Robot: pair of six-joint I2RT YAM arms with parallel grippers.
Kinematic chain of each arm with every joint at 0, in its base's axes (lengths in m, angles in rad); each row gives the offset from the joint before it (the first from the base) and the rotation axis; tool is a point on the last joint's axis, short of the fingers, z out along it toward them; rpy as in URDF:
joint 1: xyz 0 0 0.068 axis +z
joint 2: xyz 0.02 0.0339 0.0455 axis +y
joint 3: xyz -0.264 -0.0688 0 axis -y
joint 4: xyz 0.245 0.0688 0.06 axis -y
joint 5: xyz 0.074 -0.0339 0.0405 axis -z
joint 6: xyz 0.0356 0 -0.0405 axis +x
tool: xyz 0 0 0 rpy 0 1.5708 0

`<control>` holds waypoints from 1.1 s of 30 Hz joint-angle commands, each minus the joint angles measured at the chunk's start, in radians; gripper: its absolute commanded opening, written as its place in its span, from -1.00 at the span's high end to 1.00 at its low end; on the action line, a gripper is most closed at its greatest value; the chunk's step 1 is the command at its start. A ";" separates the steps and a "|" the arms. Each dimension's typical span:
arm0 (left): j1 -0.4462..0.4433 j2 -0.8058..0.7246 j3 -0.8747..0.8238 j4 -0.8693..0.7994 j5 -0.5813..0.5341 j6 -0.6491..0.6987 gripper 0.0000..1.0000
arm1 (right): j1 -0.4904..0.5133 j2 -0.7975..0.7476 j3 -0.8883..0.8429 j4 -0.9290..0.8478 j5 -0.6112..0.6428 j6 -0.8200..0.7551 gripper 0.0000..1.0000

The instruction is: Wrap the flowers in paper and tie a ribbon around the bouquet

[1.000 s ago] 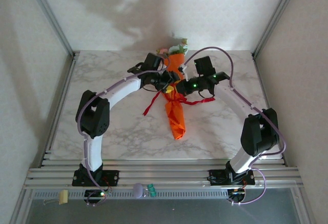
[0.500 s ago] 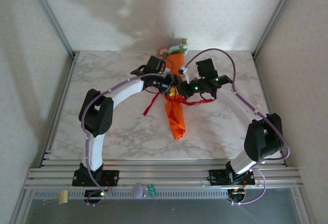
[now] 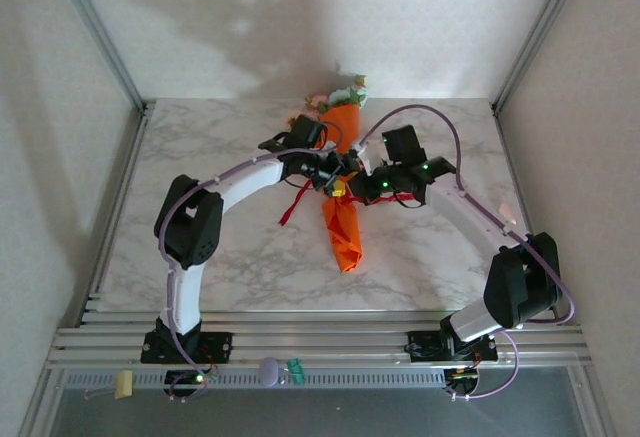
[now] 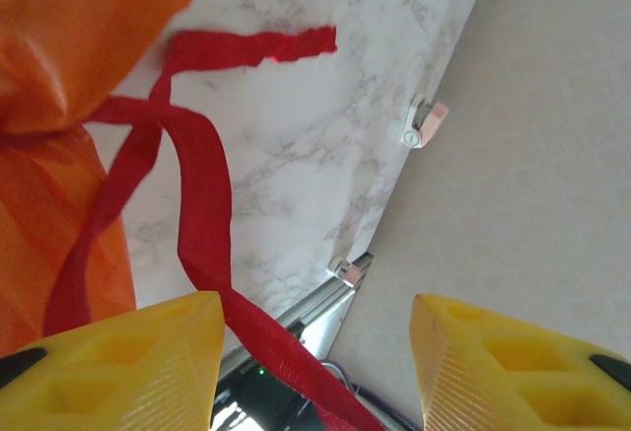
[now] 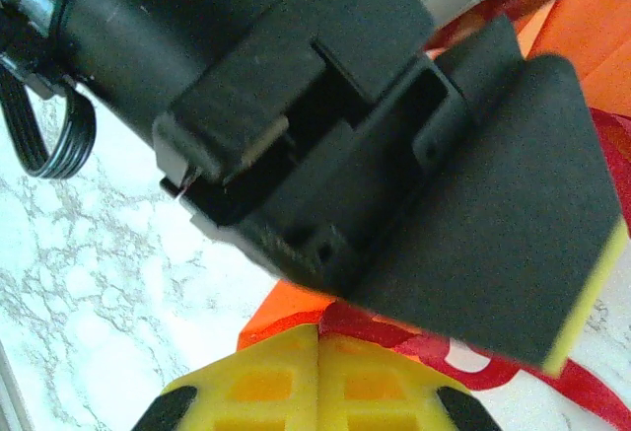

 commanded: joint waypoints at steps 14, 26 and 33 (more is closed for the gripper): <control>0.006 -0.071 0.034 -0.057 -0.033 0.004 1.00 | 0.014 -0.042 -0.025 0.002 0.099 -0.044 1.00; 0.070 -0.141 -0.034 0.035 -0.092 -0.068 1.00 | 0.010 -0.049 -0.067 0.087 0.115 0.114 0.42; 0.086 -0.147 -0.019 0.032 -0.134 -0.090 1.00 | 0.006 -0.170 -0.284 0.357 0.131 0.136 0.16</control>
